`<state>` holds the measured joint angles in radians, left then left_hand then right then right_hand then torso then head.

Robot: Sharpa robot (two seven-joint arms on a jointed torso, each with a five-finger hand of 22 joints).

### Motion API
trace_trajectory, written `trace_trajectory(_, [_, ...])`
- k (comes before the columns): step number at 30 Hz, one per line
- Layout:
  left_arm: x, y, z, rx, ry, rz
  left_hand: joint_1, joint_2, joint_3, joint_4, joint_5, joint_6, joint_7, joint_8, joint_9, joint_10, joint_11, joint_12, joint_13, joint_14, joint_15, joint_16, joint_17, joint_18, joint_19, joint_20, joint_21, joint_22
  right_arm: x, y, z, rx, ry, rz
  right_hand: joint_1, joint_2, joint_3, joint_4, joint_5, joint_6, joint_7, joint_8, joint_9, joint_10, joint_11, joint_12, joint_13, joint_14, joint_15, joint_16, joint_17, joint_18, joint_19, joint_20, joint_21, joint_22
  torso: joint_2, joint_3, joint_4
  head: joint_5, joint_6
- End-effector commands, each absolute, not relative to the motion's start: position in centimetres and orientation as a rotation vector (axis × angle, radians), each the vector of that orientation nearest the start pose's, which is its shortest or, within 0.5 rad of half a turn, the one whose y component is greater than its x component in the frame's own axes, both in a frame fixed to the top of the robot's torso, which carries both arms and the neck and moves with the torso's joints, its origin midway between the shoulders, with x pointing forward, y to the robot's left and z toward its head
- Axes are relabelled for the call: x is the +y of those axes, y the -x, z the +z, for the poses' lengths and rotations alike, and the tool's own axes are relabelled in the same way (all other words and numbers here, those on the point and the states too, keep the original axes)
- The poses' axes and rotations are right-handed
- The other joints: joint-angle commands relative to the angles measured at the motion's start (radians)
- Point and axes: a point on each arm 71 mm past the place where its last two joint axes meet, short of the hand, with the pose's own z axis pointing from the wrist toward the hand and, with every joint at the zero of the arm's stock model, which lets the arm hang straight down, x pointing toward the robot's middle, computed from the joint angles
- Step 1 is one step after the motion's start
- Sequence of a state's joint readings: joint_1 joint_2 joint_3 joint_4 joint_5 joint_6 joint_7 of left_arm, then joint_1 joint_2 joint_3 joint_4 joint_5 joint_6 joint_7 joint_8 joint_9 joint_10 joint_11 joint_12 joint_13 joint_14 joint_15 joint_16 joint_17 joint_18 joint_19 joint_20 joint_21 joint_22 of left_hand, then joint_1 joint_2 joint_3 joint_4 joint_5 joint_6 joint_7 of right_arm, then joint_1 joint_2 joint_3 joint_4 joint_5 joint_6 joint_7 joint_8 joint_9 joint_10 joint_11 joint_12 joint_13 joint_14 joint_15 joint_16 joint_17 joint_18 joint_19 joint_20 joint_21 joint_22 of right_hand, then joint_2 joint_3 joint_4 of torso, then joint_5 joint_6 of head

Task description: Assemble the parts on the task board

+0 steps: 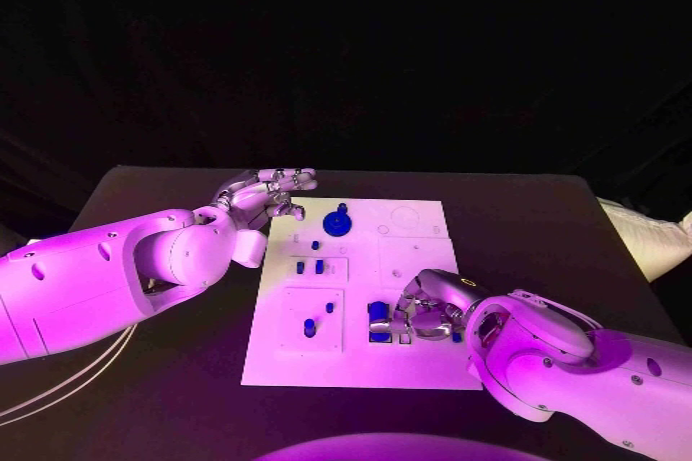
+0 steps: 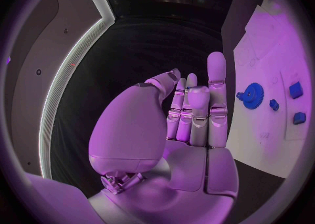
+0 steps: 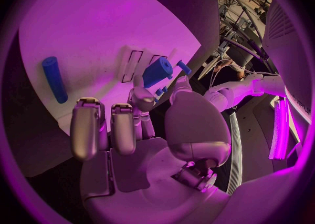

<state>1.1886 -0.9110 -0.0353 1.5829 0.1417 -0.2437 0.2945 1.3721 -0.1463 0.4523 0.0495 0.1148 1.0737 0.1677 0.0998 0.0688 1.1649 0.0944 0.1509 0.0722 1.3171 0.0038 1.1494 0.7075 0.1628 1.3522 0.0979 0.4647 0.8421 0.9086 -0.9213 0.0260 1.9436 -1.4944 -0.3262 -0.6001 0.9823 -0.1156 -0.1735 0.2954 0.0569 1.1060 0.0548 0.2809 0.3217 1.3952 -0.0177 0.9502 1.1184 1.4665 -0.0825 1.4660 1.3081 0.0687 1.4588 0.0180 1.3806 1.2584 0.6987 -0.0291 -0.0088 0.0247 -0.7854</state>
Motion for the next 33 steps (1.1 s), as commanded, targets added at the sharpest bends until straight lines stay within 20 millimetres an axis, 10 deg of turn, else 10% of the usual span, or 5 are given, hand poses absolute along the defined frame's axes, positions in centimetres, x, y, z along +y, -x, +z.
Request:
trace_trajectory(1, [22.1, -47.5, -18.6, 1.496, 1.334, -1.606, -0.004, 0.006, -0.005, -0.002, -0.003, -0.005, 0.000, 0.004, 0.000, -0.006, 0.000, 0.007, -0.001, -0.005, 0.001, 0.002, -0.001, 0.017, -0.004, 0.001, -0.006, -0.002, -14.7, -35.5, -24.1, 1.947, -0.085, 0.596, 0.075, 0.020, 0.029, -0.005, 0.017, -0.003, 0.000, 0.000, 0.007, 0.001, -0.003, 0.001, 0.007, 0.064, -0.004, 0.000, 0.040, -0.001, -0.004, 0.002, -0.001, 0.006, 0.001, 0.0010, 0.0002, 0.002, -0.001])
trace_trajectory(12, [22.2, -47.5, -18.5, 1.495, 1.334, -1.605, -0.004, 0.006, -0.005, -0.002, -0.003, -0.005, 0.000, 0.004, 0.000, -0.006, 0.000, 0.007, -0.001, -0.005, 0.001, 0.002, -0.001, 0.017, -0.004, 0.001, -0.006, -0.002, -14.7, -35.6, -24.1, 1.925, -0.047, 0.577, 0.342, 0.086, 0.084, -0.100, 0.008, 0.007, -0.006, 0.011, 0.032, 0.021, -0.010, 0.032, 0.041, 0.069, -0.010, 0.010, 0.065, -0.005, 0.005, -0.003, 0.012, 0.028, 0.000, 0.0001, 0.0001, 0.002, -0.004])
trace_trajectory(27, [22.2, -47.5, -18.6, 1.497, 1.335, -1.604, -0.004, 0.006, -0.005, -0.002, -0.003, -0.005, 0.000, 0.004, 0.000, -0.006, 0.000, 0.007, -0.001, -0.005, 0.001, 0.002, -0.001, 0.017, -0.004, 0.001, -0.006, -0.002, -15.9, -35.4, -23.5, 1.890, -0.116, 0.599, 0.294, 0.076, 0.048, -0.070, 0.035, -0.005, 0.000, 0.003, 0.036, 0.016, -0.005, 0.007, 0.032, 0.068, -0.006, 0.006, 0.060, -0.004, 0.002, -0.001, 0.007, 0.021, 0.000, 0.0013, -0.0020, 0.000, -0.001])
trace_trajectory(33, [22.3, -47.4, -18.6, 1.495, 1.336, -1.601, -0.004, 0.006, -0.005, -0.002, -0.003, -0.005, 0.000, 0.004, 0.000, -0.006, 0.000, 0.007, -0.001, -0.005, 0.001, 0.002, -0.001, 0.017, -0.004, 0.001, -0.006, -0.002, -19.2, -35.1, -22.9, 1.880, -0.218, 0.589, 0.331, 0.096, 0.055, -0.072, 0.121, -0.089, 0.031, -0.065, 0.001, 0.006, 0.019, -0.014, 0.023, 0.067, 0.012, 0.004, 0.058, -0.004, -0.001, 0.012, 0.003, 0.016, -0.001, -0.0006, -0.0028, -0.013, 0.000])
